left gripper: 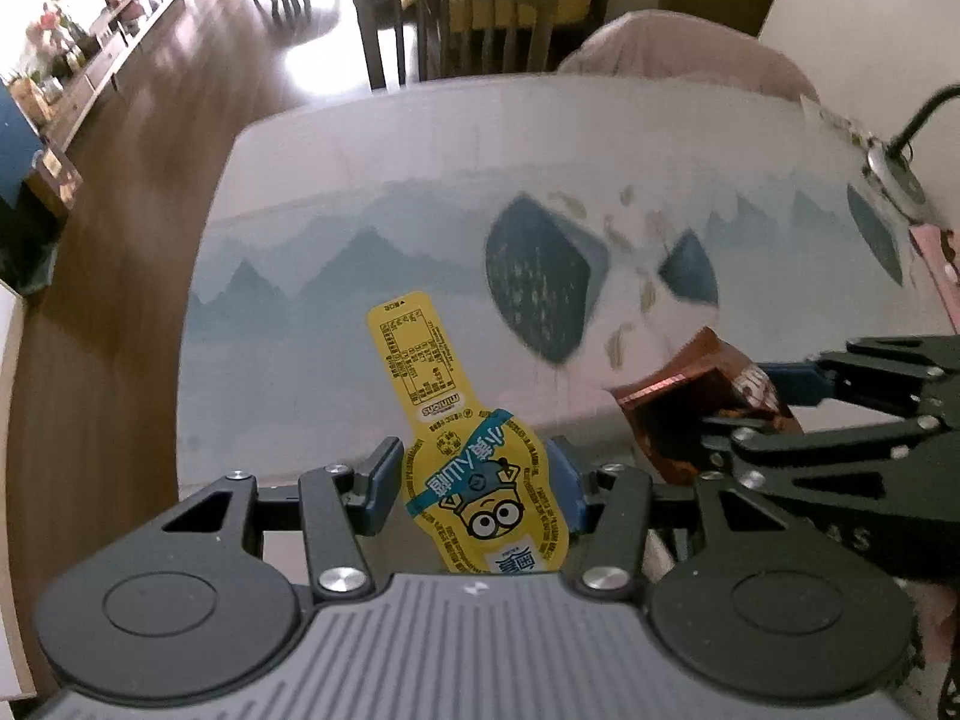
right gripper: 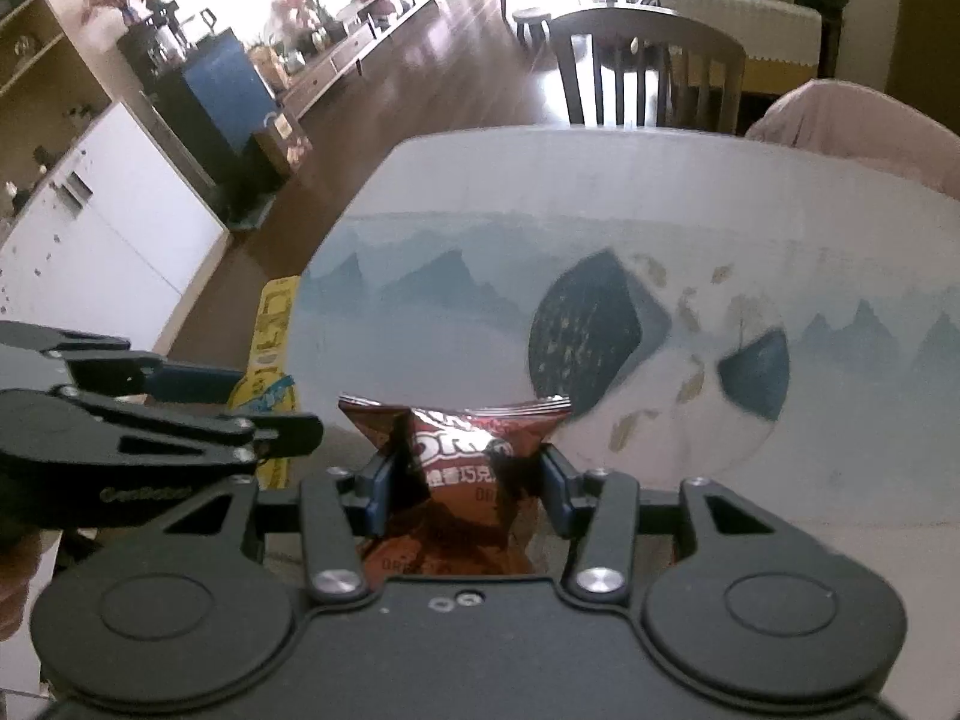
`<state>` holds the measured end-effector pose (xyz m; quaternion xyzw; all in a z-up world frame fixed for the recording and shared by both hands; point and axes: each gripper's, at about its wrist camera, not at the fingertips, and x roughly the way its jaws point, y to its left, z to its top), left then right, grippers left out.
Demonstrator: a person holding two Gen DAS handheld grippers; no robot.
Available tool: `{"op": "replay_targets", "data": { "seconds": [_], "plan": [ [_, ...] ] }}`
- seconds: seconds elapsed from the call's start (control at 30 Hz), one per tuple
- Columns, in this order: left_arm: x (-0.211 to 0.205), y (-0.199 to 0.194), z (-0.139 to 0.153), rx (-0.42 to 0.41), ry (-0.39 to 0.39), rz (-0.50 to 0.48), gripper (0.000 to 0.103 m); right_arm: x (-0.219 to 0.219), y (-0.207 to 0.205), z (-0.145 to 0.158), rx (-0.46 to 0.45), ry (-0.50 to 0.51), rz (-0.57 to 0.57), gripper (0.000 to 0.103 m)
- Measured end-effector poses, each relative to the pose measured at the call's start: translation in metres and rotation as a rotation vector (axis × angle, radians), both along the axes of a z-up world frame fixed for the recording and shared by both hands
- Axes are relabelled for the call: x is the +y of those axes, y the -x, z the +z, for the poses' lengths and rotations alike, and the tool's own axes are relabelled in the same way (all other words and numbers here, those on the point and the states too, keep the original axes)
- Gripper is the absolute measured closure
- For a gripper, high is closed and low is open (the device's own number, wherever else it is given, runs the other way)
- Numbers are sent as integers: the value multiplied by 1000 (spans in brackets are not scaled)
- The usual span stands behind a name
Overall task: Organize snacks
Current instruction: 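Carry the yellow snack and Oreo bag with both tools over the box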
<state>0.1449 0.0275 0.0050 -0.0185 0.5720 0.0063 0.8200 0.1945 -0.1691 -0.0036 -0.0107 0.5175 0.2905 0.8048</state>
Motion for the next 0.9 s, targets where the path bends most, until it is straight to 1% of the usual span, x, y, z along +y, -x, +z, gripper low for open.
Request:
{"op": "replay_targets", "data": {
  "seconds": [0.2,0.37,0.43,0.53,0.63,0.67,0.8,0.9],
  "plan": [
    [1,22,-27,41,-7,-19,52,4,27,-27,27,40,-3,57],
    [1,30,-50,78,-6,-15,52,7,38,-49,36,81,-6,57],
    [-2,32,-59,90,-9,-23,52,7,39,-57,35,101,-9,57],
    [-9,35,-64,75,-40,-43,52,7,39,-69,26,137,-17,57],
    [-19,34,-69,70,-71,-73,52,5,36,-79,47,146,-28,57],
    [-24,34,-73,81,-74,-94,52,6,37,-81,45,156,-29,57],
    [-36,30,-84,109,-97,-124,51,5,36,-88,49,182,-32,57],
    [-38,23,-96,162,-71,-133,51,3,34,-94,66,187,-37,57]
  ]
}}
